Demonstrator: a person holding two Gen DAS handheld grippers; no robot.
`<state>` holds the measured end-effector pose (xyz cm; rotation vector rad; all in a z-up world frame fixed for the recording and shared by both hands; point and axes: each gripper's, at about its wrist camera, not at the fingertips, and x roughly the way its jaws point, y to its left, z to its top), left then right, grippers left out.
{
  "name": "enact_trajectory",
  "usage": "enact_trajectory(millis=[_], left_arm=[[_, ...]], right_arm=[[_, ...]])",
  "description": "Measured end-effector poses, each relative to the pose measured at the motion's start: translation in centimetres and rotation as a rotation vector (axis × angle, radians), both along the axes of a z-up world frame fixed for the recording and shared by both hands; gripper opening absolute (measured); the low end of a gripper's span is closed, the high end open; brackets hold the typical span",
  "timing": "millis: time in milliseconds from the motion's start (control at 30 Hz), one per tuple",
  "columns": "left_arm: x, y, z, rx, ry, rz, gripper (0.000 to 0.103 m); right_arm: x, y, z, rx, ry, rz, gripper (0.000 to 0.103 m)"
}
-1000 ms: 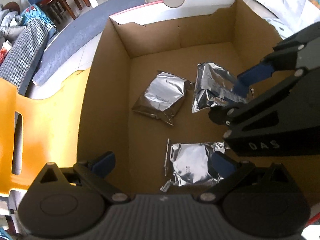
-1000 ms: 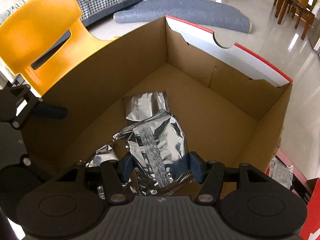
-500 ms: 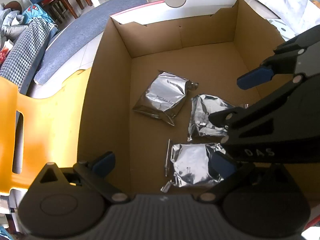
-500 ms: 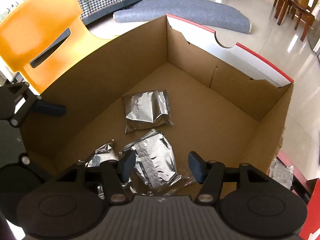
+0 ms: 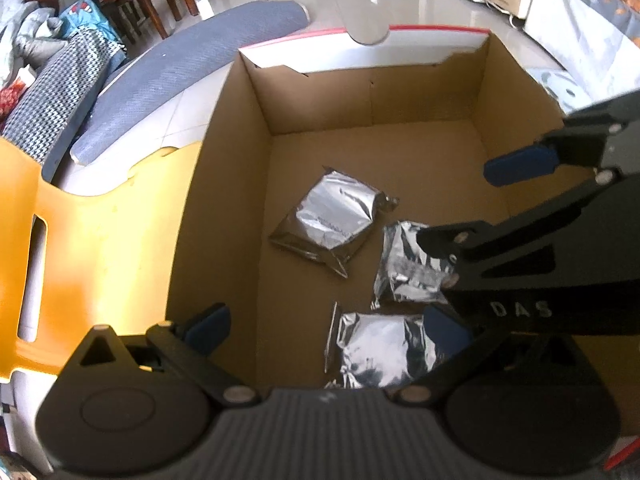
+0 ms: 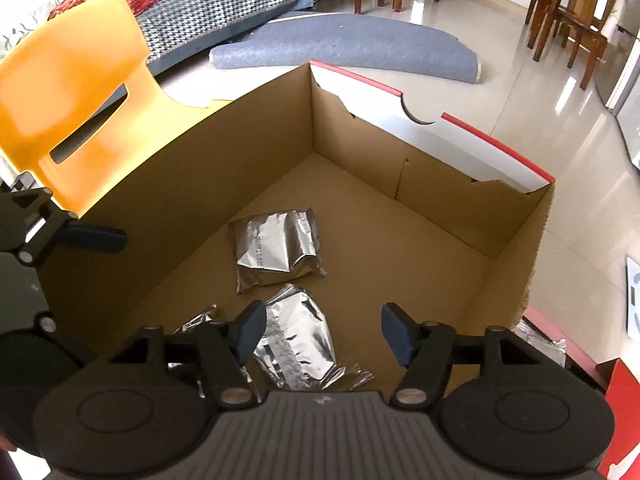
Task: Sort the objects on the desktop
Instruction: 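Withdraw the open right tool from the box back to the shoebox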
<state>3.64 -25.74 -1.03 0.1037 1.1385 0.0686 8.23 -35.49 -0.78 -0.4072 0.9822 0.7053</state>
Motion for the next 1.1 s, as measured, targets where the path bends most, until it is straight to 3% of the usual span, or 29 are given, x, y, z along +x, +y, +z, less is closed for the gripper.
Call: enact_trajectory(millis=[333, 467, 867, 1100], left_arm=[[0.2, 0.2, 0.7, -0.058, -0.024, 0.026, 0.103], [0.5, 0.1, 1.2, -0.065, -0.045, 0.039, 0.103], [1.3, -0.2, 2.6, -0.087, -0.107, 0.077, 0.103], [2.2, -1.1, 3.3, -0.122, -0.133, 0.101, 0.103]], right_arm=[[0.3, -0.5, 0.4, 0.024, -0.005, -0.034, 0.065], [0.3, -1.0, 1.4, 0.077, -0.030, -0.038, 0.065], [1.3, -4.7, 5.3, 0.149, -0.117, -0.150, 0.065], [2.1, -6.9, 6.2, 0.160, -0.119, -0.225, 0.065]])
